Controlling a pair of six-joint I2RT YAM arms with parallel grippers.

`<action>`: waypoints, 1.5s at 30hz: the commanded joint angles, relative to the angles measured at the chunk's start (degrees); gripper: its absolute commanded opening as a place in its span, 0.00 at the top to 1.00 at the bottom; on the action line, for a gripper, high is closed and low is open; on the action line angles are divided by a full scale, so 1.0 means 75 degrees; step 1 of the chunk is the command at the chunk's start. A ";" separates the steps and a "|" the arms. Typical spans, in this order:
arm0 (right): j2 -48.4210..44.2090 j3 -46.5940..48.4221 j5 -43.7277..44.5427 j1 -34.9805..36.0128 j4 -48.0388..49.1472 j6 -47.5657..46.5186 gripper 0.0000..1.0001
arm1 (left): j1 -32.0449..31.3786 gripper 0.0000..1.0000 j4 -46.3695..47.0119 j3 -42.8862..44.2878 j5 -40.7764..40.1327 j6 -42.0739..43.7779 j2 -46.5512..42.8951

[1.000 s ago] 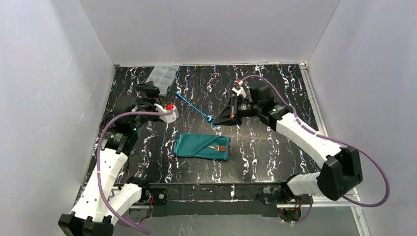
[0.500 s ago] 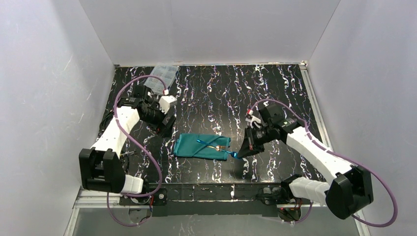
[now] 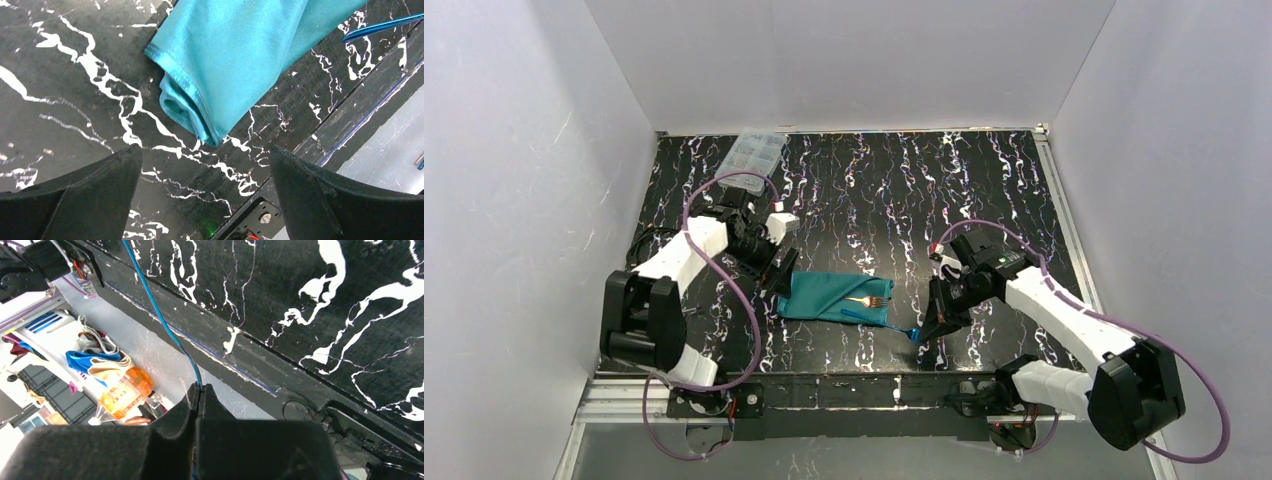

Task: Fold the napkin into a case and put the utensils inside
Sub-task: Insert the fork into the folded napkin.

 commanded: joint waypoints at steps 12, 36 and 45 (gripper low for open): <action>0.1323 0.0222 0.0097 -0.0031 0.1097 -0.0196 0.99 | -0.0222 0.28 0.0681 0.0011 0.0053 -0.0543 0.1246; 0.2501 0.0118 -0.0486 -0.0053 0.2737 0.0108 0.99 | -0.0347 0.63 0.0807 -0.0020 0.0102 -0.0373 0.2012; 0.3128 0.0553 -0.0586 0.0105 0.3227 0.0358 0.99 | -0.0398 0.70 0.0725 0.0016 0.0152 -0.0374 0.2071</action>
